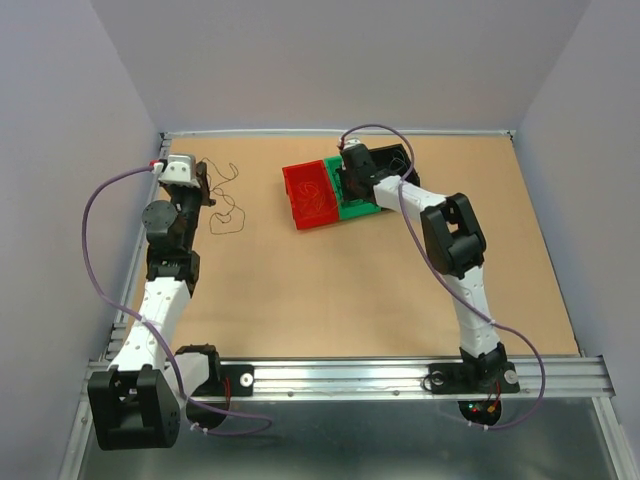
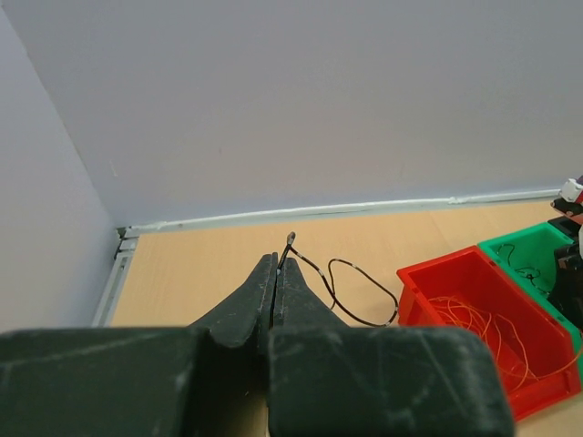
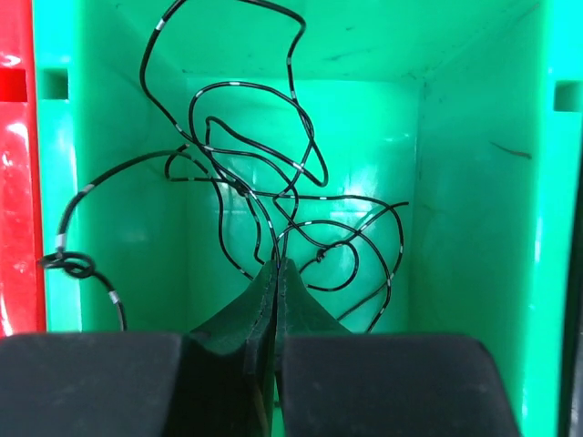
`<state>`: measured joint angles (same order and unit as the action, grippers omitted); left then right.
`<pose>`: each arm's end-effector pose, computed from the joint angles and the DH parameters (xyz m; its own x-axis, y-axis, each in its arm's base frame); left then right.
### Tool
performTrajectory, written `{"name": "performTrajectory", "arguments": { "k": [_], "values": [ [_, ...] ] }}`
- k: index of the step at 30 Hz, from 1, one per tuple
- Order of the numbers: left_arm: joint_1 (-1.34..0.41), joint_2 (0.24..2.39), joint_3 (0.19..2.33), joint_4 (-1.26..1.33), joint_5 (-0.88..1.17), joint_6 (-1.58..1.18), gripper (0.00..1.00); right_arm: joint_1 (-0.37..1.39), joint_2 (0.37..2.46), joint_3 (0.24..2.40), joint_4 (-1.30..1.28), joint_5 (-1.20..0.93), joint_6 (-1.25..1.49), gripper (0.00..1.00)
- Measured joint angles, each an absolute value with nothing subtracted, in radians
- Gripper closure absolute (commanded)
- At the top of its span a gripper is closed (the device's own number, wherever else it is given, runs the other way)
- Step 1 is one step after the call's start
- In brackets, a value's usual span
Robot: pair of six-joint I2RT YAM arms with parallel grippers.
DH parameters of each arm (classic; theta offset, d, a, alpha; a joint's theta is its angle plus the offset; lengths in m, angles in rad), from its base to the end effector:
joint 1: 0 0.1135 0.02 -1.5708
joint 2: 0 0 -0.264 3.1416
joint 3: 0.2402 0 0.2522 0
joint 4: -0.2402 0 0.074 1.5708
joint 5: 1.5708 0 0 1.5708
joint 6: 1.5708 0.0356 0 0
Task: Untangle the cables
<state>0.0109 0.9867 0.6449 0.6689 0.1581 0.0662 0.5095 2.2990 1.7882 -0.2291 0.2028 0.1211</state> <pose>0.2287 -0.0031 0.3432 0.3297 0.0689 -0.9416 0.1168 0.9867 0.1131 0.4567 0.2469 0.1697 -0.6263 -0.2144 -0.7495 -0.2742 0.9606 -0.0456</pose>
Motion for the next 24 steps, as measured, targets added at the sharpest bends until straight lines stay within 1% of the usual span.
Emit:
{"name": "performTrajectory", "arguments": {
  "k": [3,4,5,7,8,10,13,14,15,17,19,22,23,24],
  "values": [
    [0.007,0.987,0.645,0.669,0.157,0.072,1.0,0.509,2.296,1.798,-0.25,0.204,0.121,0.96],
    [0.007,0.987,0.645,0.669,0.157,0.073,1.0,0.509,2.291,1.798,-0.257,0.204,0.122,0.93],
    [0.007,0.987,0.645,0.669,0.157,0.075,1.0,0.509,2.282,1.798,-0.268,0.204,0.121,0.84],
    [0.003,0.987,0.645,0.669,0.153,0.079,1.0,0.509,2.259,1.798,-0.282,0.206,0.116,0.79],
    [-0.003,0.987,0.645,0.669,0.153,0.082,1.0,0.509,2.246,1.798,-0.285,0.209,0.117,0.74],
    [-0.02,0.987,0.645,0.669,0.154,0.086,1.0,0.509,2.212,1.798,-0.285,0.216,0.112,0.7],
    [-0.035,0.987,0.645,0.668,0.157,0.094,1.0,0.509,2.171,1.798,-0.284,0.224,0.11,0.66],
    [-0.04,0.987,0.645,0.668,0.157,0.097,1.0,0.509,2.152,1.799,-0.284,0.228,0.11,0.62],
    [-0.041,0.987,0.645,0.668,0.157,0.097,1.0,0.509,2.14,1.8,-0.283,0.229,0.109,0.6],
    [-0.045,0.987,0.645,0.667,0.157,0.101,1.0,0.509,2.128,1.8,-0.281,0.233,0.109,0.58],
    [-0.047,0.987,0.645,0.667,0.156,0.103,1.0,0.509,2.125,1.802,-0.282,0.234,0.109,0.58],
    [-0.053,0.987,0.645,0.664,0.156,0.108,1.0,0.509,2.125,1.802,-0.286,0.236,0.109,0.68],
    [-0.056,0.987,0.645,0.663,0.156,0.109,1.0,0.509,2.125,1.802,-0.285,0.235,0.109,0.7],
    [-0.058,0.987,0.645,0.662,0.155,0.111,1.0,0.509,2.125,1.805,-0.286,0.235,0.108,0.7]
  ]
}}
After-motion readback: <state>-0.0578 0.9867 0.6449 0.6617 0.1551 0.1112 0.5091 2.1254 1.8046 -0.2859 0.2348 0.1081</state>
